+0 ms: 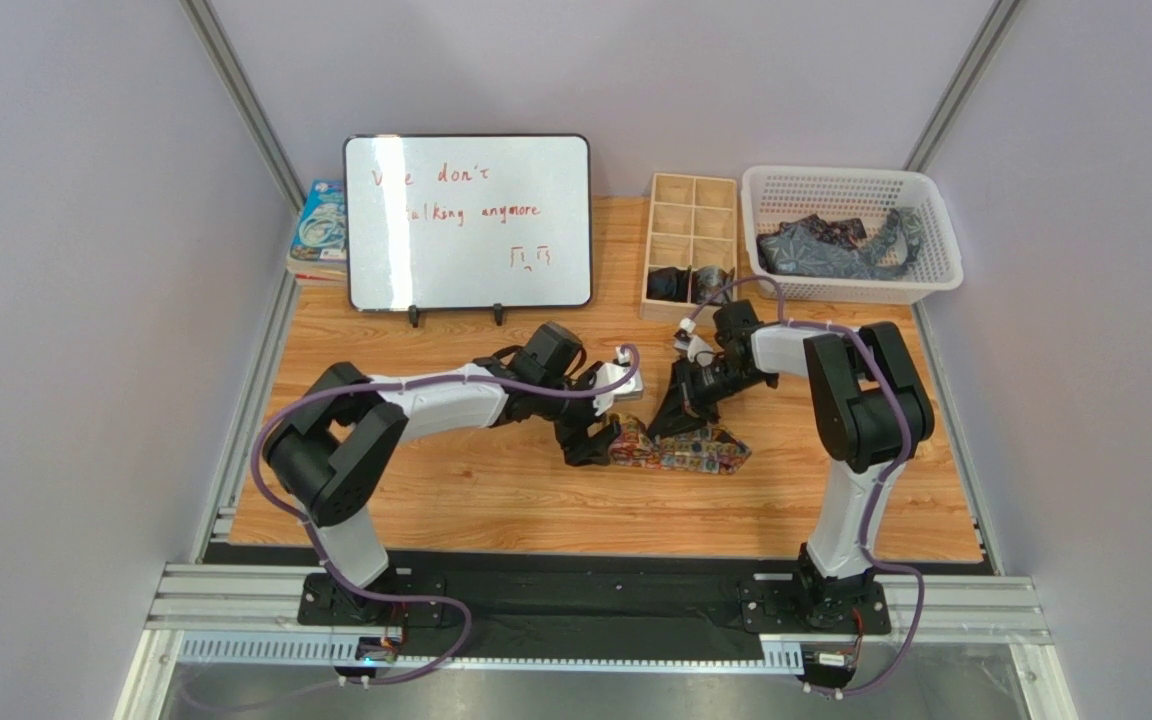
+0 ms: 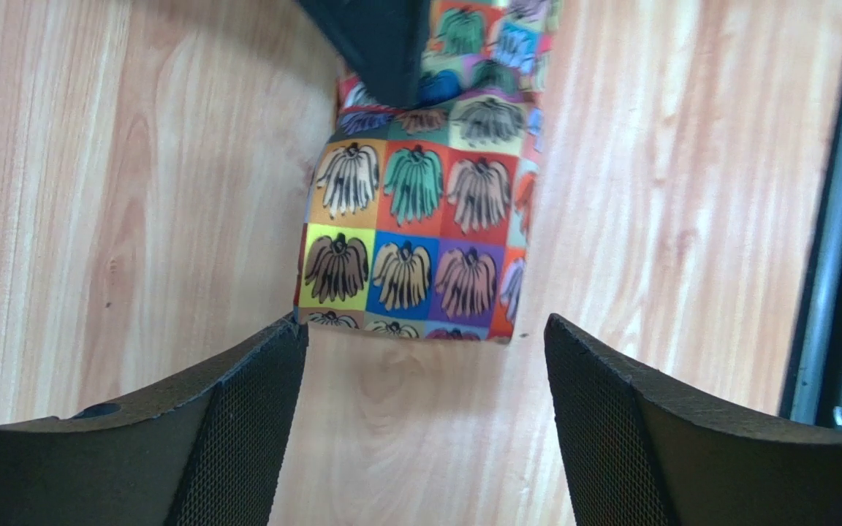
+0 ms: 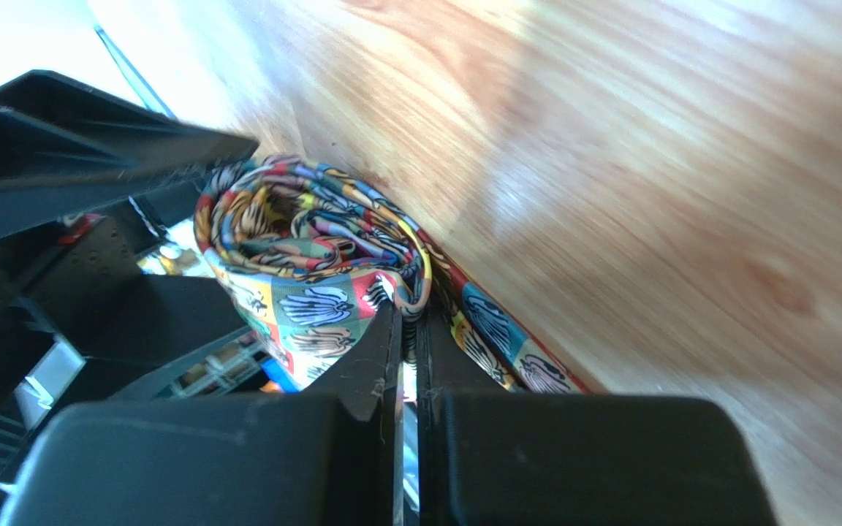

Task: Roll the ties
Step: Roll the tie at the center of the board.

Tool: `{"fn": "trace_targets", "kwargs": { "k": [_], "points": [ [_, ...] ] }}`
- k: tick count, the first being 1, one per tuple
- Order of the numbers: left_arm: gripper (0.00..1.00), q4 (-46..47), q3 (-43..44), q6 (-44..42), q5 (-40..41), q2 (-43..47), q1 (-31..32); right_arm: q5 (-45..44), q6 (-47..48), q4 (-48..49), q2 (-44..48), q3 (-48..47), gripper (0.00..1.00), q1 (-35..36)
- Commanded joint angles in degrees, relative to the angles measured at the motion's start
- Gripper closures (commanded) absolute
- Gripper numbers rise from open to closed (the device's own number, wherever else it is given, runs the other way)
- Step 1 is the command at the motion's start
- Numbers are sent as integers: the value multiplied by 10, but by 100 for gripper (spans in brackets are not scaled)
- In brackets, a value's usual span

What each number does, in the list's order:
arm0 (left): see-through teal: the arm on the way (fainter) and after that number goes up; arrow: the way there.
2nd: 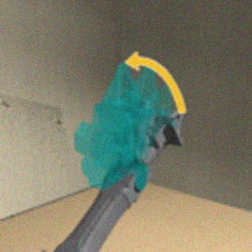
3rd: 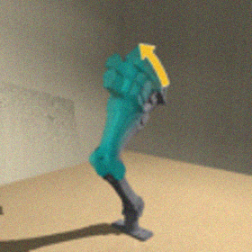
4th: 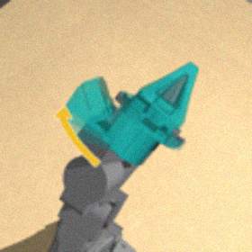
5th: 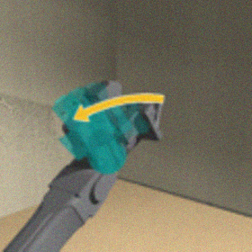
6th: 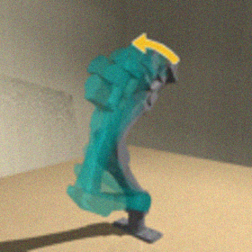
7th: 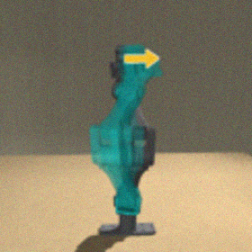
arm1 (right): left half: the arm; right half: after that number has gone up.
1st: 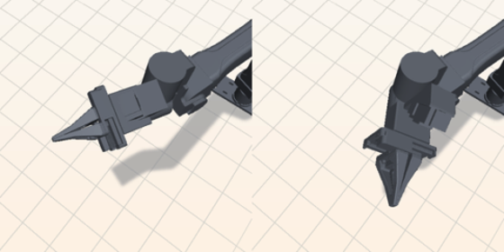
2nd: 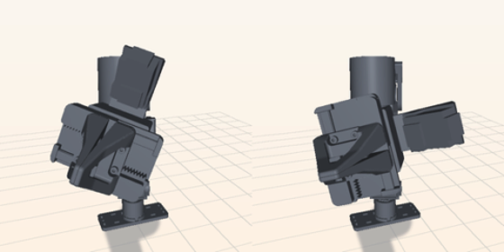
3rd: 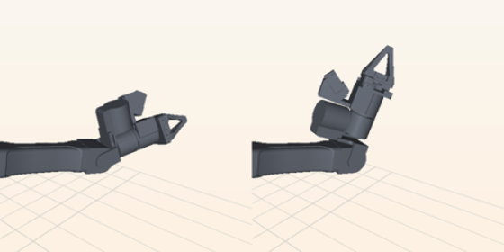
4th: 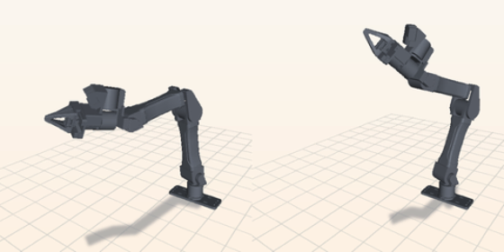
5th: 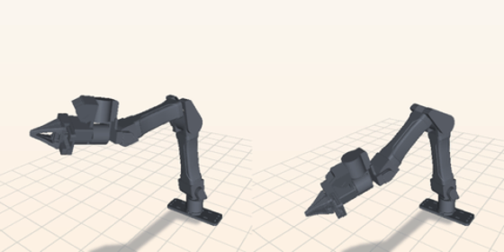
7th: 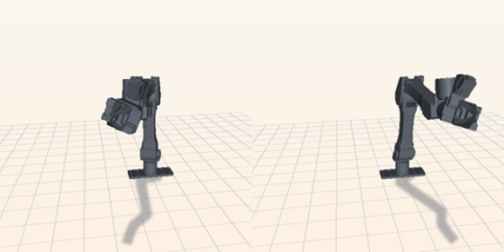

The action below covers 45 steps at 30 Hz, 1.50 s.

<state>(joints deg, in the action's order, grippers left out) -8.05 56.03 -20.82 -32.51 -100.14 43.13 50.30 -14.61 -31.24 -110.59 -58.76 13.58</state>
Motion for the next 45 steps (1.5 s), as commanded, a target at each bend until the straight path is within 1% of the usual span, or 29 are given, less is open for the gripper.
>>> {"fn": "trace_targets", "kwargs": {
  "k": [1,3,7,11,15,17,19,20,21,23,24,26,27,28,30,31,32,34,35,36,40,45],
  "points": [
    [16,115,-47,18,-53,42,5,-50,90,-7,-24,-31,100,17],
    [16,135,-59,22,-45,45,8,-57,111,-10,-26,-43,100,24],
    [15,236,-112,16,-22,47,12,-71,134,-17,-31,-51,100,36],
    [14,280,-117,30,-4,32,17,-85,131,-1,-37,-48,100,43],
    [14,320,-111,59,35,-1,31,-83,125,17,-38,-45,100,49],
    [16,326,-103,78,36,-11,32,-86,124,20,-38,-48,100,52],
    [21,328,-105,78,36,-17,37,-92,126,21,-37,-50,100,57],
    [23,328,-107,71,33,-19,39,-92,126,21,-37,-50,100,57],
    [30,327,-109,65,30,-16,41,-94,125,21,-38,-50,100,58],
    [39,306,-112,46,30,-13,42,-102,125,15,-40,-57,100,58],
    [49,294,-111,40,32,-8,44,-106,126,12,-44,-63,100,58],
    [57,245,-99,33,49,-3,48,-114,124,-16,-43,-83,94,59],
    [62,224,-93,23,68,-2,53,-114,121,-28,-39,-90,91,58],
    [64,185,-77,18,82,-2,56,-114,115,-40,-21,-93,85,56],
    [66,163,-72,14,97,-1,62,-99,94,-74,-3,-102,80,48],
    [66,145,-67,14,104,-2,63,-80,88,-87,17,-104,73,45],
    [67,137,-65,13,107,-3,64,-72,82,-108,26,-105,69,43],
    [67,118,-58,14,119,-8,68,-57,73,-125,41,-100,64,34],
    [67,114,-57,16,121,-9,69,-40,70,-135,54,-96,60,31],
    [67,112,-58,17,125,-10,70,-33,66,-138,58,-87,58,29],
    [66,103,-48,22,127,-17,70,9,28,-123,62,-58,57,31],
    [62,87,-31,21,130,-30,71,32,-2,-73,64,-31,57,34]
  ]
}}
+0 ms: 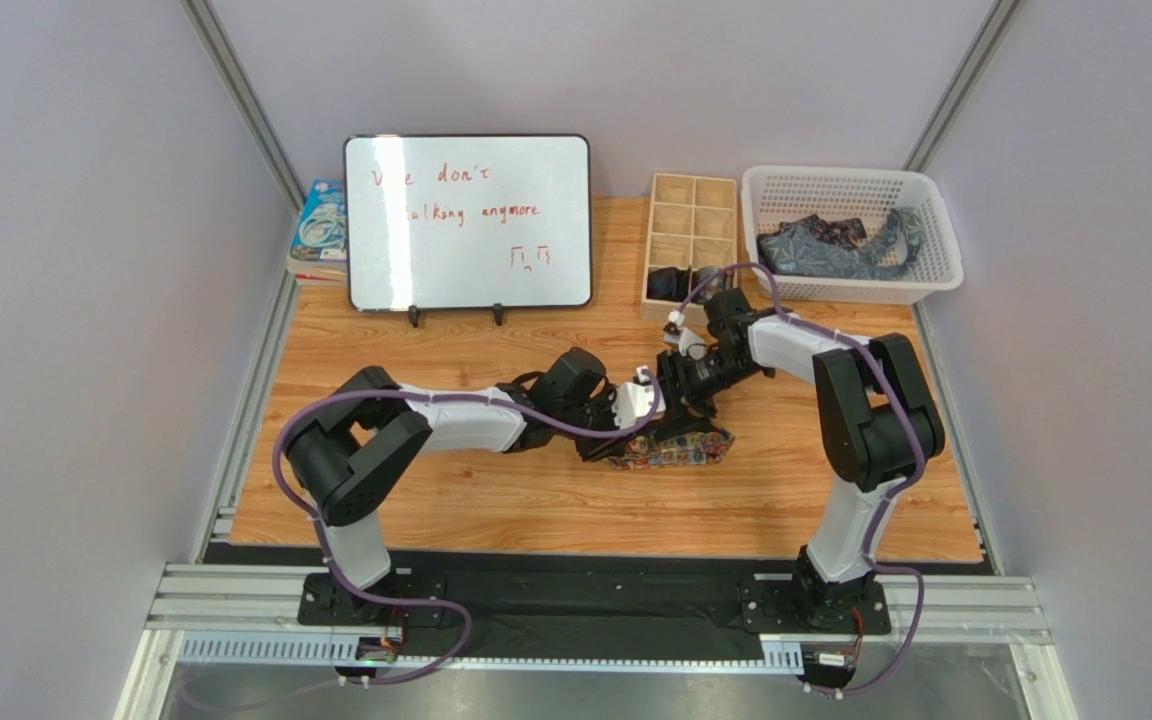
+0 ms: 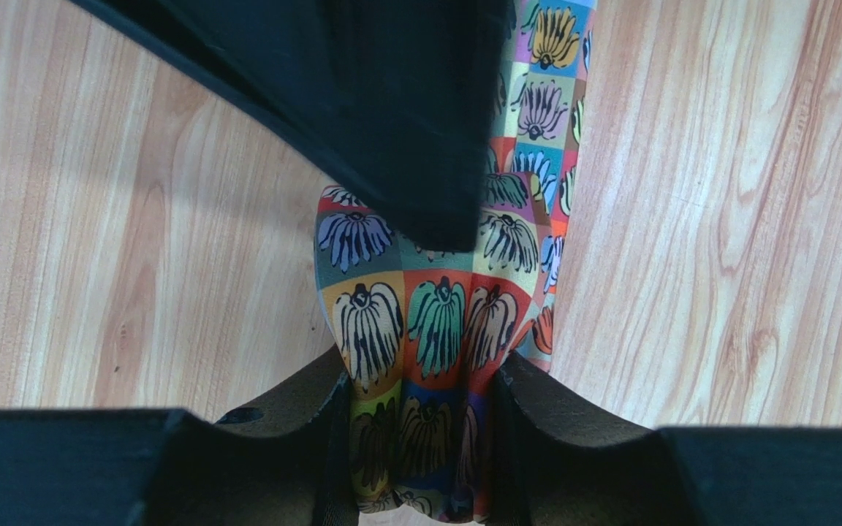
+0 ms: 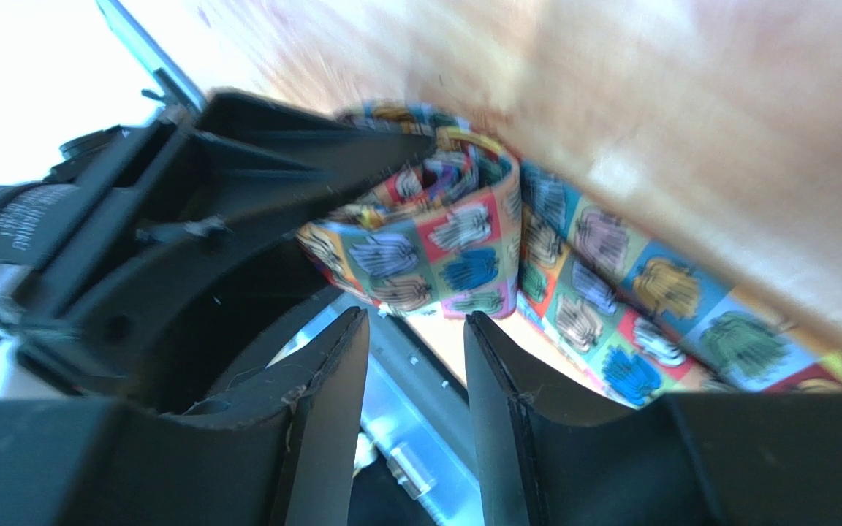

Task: Roll the ties
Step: Roll the tie at the center of the board.

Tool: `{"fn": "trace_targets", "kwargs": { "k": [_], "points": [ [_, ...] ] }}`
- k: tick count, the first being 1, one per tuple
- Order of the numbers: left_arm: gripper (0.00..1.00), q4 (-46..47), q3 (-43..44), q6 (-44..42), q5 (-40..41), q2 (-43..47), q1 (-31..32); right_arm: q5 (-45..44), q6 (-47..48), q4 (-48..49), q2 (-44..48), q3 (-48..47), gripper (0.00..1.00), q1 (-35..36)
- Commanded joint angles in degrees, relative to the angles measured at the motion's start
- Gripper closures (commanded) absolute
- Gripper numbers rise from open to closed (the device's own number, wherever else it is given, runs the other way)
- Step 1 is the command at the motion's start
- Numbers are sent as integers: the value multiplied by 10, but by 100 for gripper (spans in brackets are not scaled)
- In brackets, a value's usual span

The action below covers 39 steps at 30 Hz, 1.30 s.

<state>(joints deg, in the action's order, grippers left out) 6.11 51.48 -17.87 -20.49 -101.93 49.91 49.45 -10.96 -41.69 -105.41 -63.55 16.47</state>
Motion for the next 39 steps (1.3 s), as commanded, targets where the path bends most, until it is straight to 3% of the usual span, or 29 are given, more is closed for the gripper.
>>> {"fn": "trace_targets", "kwargs": {
  "k": [1,5,9,12,17,19,24,31,39],
  "points": [
    [62,-58,15,-9,10,-13,2,39,-42,42,14,18,56,7],
    [59,-58,18,-10,5,-13,3,15,-49,61,7,13,55,26],
    [54,-59,19,-16,-1,-10,2,1,-52,77,-20,13,61,26],
    [51,-75,17,-22,-5,-5,2,-19,-45,70,-31,17,72,26],
    [41,-76,13,-30,-6,16,1,-35,-31,54,-34,29,99,10],
    [33,-68,7,-30,-6,27,-1,-46,-23,44,-34,35,100,2],
    [24,-24,-16,-24,-46,73,-20,-71,-6,21,-59,29,100,-13],
    [21,21,-20,-21,-80,79,-22,-124,9,-12,-93,2,100,-14],
    [14,77,12,-2,-104,9,-18,-187,17,-32,-102,-12,100,-1]
  ]
}}
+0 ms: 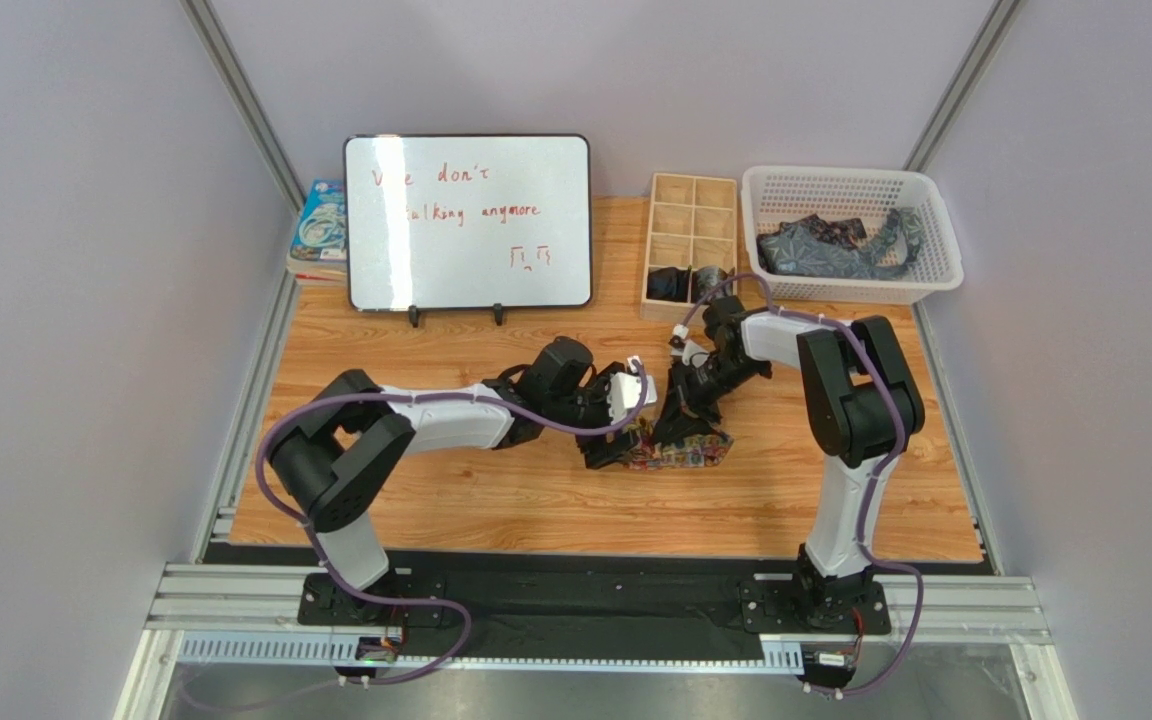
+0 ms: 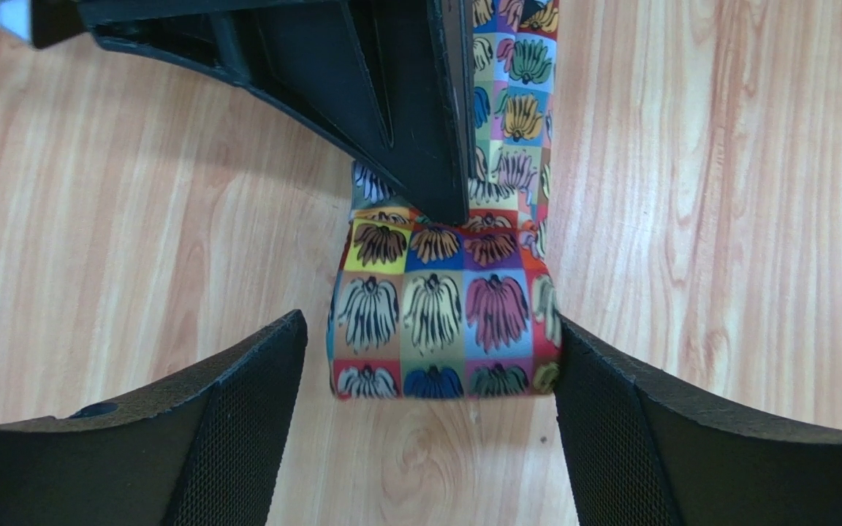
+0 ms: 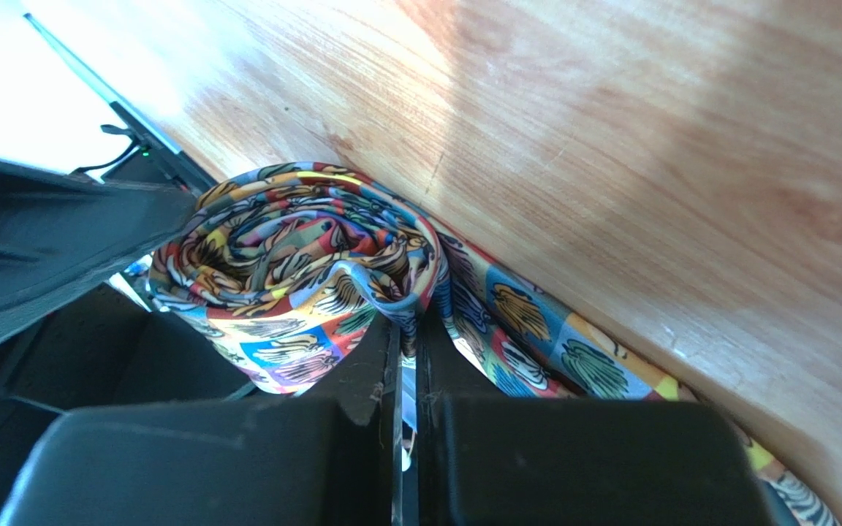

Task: Roll the ties
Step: Roll the tie at the center of the board.

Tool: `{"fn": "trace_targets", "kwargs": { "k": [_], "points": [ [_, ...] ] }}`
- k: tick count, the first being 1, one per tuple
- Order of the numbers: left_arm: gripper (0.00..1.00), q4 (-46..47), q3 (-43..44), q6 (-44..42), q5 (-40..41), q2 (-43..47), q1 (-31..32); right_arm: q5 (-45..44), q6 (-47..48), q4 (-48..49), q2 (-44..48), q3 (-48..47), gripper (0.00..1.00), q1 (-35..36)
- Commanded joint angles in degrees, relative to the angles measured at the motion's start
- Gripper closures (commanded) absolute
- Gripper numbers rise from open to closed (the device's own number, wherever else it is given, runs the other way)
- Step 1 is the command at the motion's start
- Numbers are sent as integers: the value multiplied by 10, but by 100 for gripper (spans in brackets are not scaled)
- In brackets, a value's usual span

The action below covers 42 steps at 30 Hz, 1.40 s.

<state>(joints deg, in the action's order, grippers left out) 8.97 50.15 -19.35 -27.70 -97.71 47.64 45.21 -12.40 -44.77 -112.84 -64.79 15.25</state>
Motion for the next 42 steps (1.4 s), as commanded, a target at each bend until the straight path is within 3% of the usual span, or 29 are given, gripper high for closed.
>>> {"fn": "trace_targets", "kwargs": {
  "k": [1,9,12,20,23,34,42],
  "points": [
    [15,51,28,17,-34,-40,5,-155,33,-3,-30,-2,100,13],
    [44,85,44,72,-45,-56,16,-194,29,-12,-60,-17,100,37],
    [44,86,38,78,-34,-38,29,-200,27,-17,-66,-25,100,45],
    [26,69,-31,71,-11,23,14,-200,34,-21,-63,-20,100,38],
    [25,82,-44,64,-21,29,13,-192,34,-21,-67,-19,100,38],
    [40,118,18,80,-47,-29,17,-155,30,-11,-70,-20,100,39],
    [46,112,68,80,-44,-100,47,-102,28,3,-56,-12,100,40]
  ]
}}
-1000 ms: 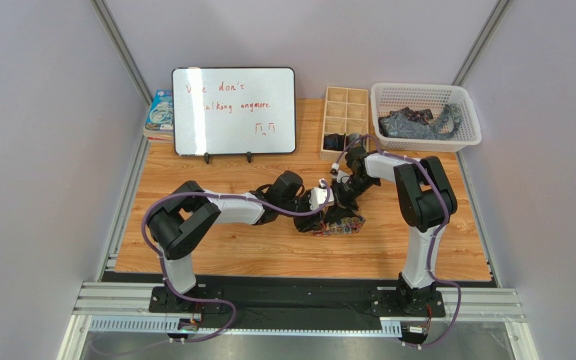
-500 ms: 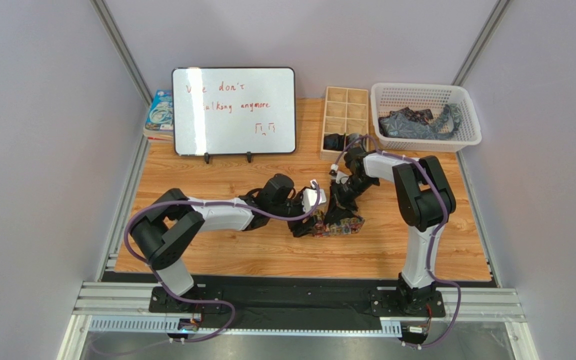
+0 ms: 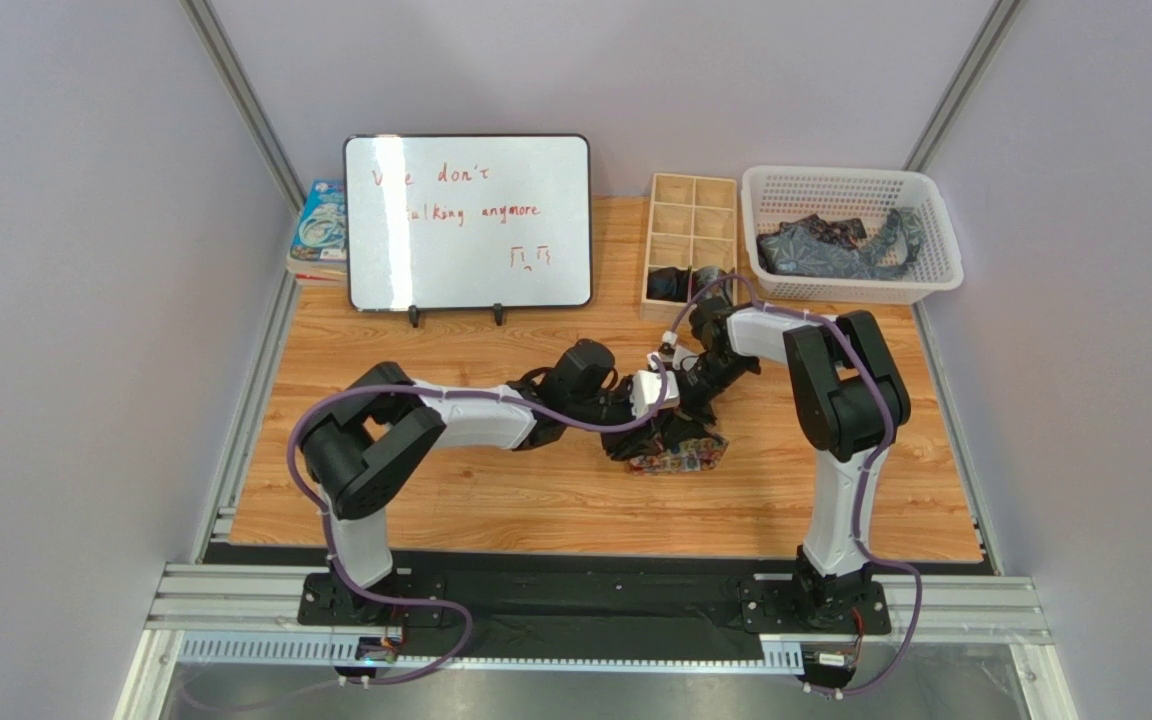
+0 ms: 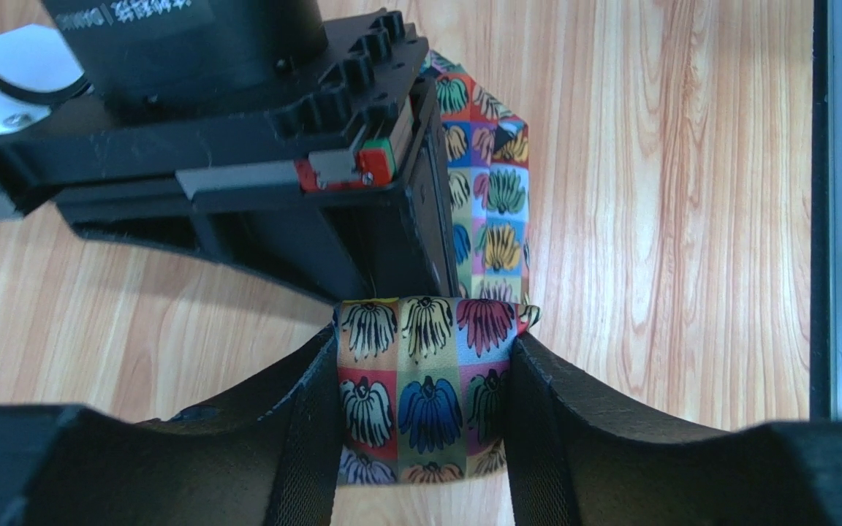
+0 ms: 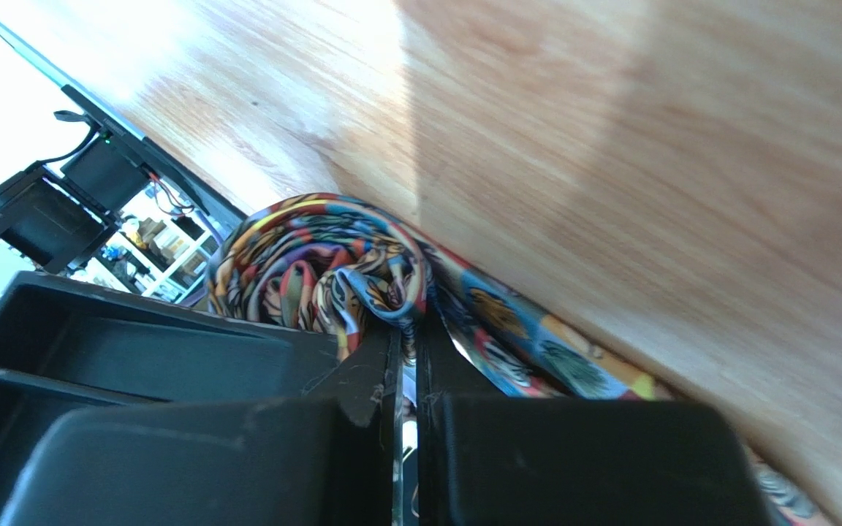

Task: Roll the ties
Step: Roll the tie at the center of the board.

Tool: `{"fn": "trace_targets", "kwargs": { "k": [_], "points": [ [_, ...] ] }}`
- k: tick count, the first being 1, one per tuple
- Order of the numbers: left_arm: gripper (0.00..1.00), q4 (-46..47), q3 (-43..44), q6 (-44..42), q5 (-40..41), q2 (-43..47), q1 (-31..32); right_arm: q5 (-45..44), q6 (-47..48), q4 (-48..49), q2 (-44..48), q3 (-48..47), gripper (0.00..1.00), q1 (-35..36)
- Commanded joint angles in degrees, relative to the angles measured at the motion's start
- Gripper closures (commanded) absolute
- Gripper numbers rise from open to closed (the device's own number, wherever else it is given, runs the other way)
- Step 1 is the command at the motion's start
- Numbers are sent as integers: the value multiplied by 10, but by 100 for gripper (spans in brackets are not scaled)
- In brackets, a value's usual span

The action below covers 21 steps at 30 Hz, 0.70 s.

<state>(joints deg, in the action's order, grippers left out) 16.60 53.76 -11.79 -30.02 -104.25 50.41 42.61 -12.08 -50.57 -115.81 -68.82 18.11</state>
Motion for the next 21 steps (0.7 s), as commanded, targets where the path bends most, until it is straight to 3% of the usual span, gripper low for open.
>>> {"fn": "trace_targets", "kwargs": {
  "k": [1,13,21],
  "points": [
    [46,30,37,2,-18,-42,21,-69,26,63,-19,30,100,11],
    [53,-125,39,-83,19,-90,31,1,56,67,16,35,100,3],
    [58,-187,31,-114,30,-112,37,8,74,30,30,18,89,-20]
  ]
}}
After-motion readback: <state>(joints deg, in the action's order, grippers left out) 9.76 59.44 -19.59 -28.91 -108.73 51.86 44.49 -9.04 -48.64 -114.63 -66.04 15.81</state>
